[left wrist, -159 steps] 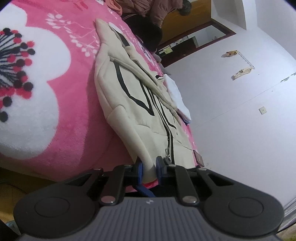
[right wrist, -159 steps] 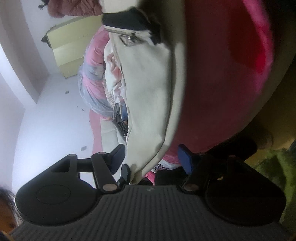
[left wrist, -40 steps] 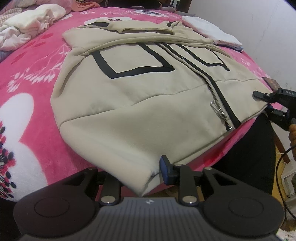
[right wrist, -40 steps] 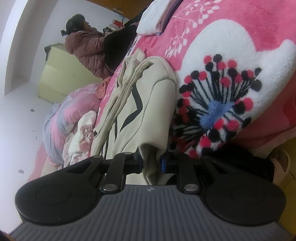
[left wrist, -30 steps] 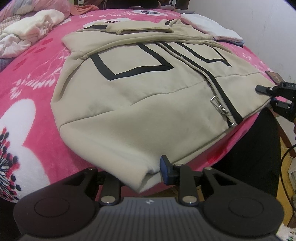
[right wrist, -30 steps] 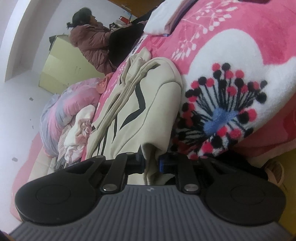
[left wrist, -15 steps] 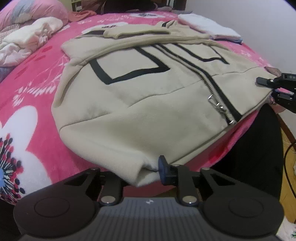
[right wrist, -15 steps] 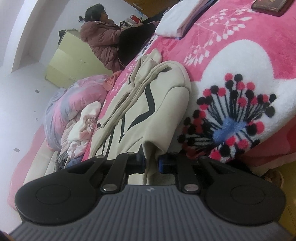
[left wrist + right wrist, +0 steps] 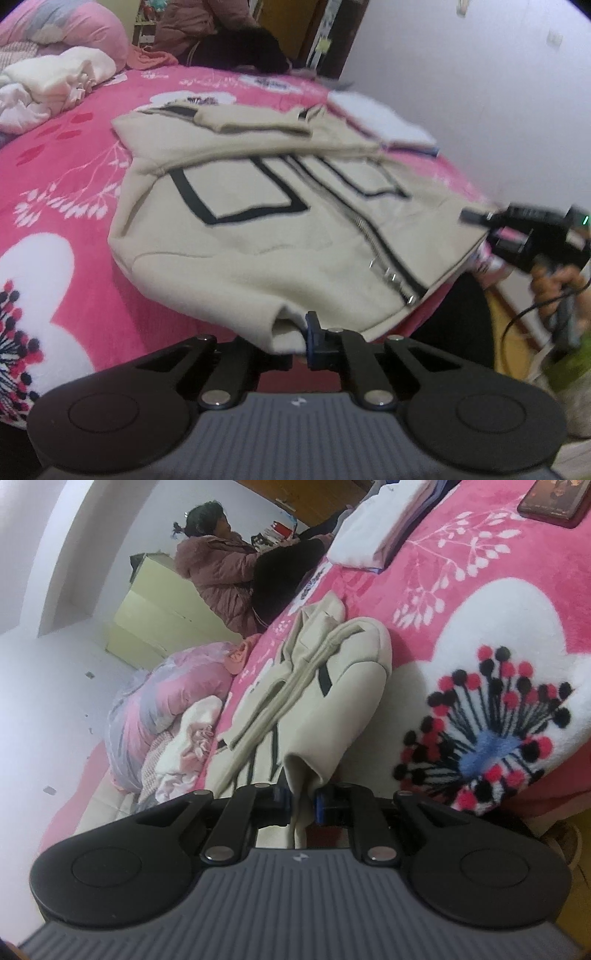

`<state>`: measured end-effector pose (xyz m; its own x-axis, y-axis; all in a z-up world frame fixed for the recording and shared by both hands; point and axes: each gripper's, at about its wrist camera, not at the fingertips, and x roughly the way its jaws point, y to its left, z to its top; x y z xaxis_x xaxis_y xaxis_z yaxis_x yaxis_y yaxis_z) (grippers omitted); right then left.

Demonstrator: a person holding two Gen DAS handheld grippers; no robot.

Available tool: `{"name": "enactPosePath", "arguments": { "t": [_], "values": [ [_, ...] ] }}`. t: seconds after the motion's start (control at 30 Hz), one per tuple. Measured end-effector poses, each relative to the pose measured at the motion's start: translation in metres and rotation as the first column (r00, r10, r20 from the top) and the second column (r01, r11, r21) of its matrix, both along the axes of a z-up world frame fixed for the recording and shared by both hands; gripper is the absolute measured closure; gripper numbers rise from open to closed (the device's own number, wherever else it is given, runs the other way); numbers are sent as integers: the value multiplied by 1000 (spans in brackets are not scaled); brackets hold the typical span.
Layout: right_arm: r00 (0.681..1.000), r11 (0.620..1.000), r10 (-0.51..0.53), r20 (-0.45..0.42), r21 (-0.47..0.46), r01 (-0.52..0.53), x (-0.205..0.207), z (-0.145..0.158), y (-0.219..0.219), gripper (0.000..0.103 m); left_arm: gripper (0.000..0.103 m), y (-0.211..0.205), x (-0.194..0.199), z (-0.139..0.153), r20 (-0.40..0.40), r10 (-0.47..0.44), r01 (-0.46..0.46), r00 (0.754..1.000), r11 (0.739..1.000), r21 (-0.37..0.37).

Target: Fold clothes

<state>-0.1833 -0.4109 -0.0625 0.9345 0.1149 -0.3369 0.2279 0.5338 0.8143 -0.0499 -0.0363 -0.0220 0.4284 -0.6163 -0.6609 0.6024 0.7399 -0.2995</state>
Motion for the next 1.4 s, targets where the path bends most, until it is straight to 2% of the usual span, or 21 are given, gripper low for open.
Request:
{"name": "enactPosePath", "arguments": {
  "t": [0.17, 0.43, 0.57, 0.77, 0.93, 1.03, 1.1, 1.13, 1.17, 1.23, 1.3, 1.33, 1.37, 1.4],
  "values": [
    [999, 1000, 0, 54, 3, 0, 3, 15, -2, 94, 96, 8, 7, 22, 66, -7, 14, 998, 994, -105],
    [992, 997, 30, 125, -72, -21, 27, 59, -6, 94, 97, 10, 44, 52, 165, 23, 7, 986, 984, -179],
    [986, 993, 58, 156, -109, -41, 53, 84, -11, 94, 97, 13, 69, 66, 201, 49, -4, 978, 976, -216],
    [977, 983, 107, 182, -167, -76, 108, 115, -23, 94, 97, 16, 126, 84, 236, 96, -33, 967, 965, -259],
    [974, 981, 127, 186, -170, -96, 172, 129, -45, 94, 97, 10, 205, 89, 201, 118, -56, 973, 956, -289],
    [979, 984, 118, 163, -148, -94, 224, 124, -65, 94, 96, 6, 270, 77, 82, 134, -100, 988, 939, -328],
    [987, 990, 96, 125, -111, -83, 262, 109, -79, 93, 94, 4, 314, 58, 12, 165, -152, 986, 929, -337],
    [992, 993, 79, 95, -94, -70, 281, 98, -86, 91, 86, 2, 334, 45, -21, 185, -182, 982, 925, -335],
    [996, 995, 61, 63, -78, -56, 300, 86, -93, 89, 71, 2, 353, 33, -56, 212, -219, 976, 919, -327],
    [999, 1000, 25, -28, -9, -25, 333, 52, -108, 77, 55, 4, 378, 12, -106, 275, -294, 956, 904, -311],
    [994, 996, -9, -107, 92, 18, 348, 20, -121, 74, 54, 13, 375, 9, -123, 287, -312, 950, 893, -325],
    [991, 990, -24, -131, 137, 42, 352, 7, -127, 74, 50, 19, 369, 10, -128, 286, -313, 949, 888, -337],
    [995, 987, -28, -99, 157, 44, 346, 5, -128, 74, 41, 24, 364, 10, -133, 286, -315, 949, 883, -348],
    [997, 983, -33, -67, 178, 45, 339, 2, -130, 72, 37, 30, 358, 11, -138, 285, -316, 949, 878, -359]
  ]
}}
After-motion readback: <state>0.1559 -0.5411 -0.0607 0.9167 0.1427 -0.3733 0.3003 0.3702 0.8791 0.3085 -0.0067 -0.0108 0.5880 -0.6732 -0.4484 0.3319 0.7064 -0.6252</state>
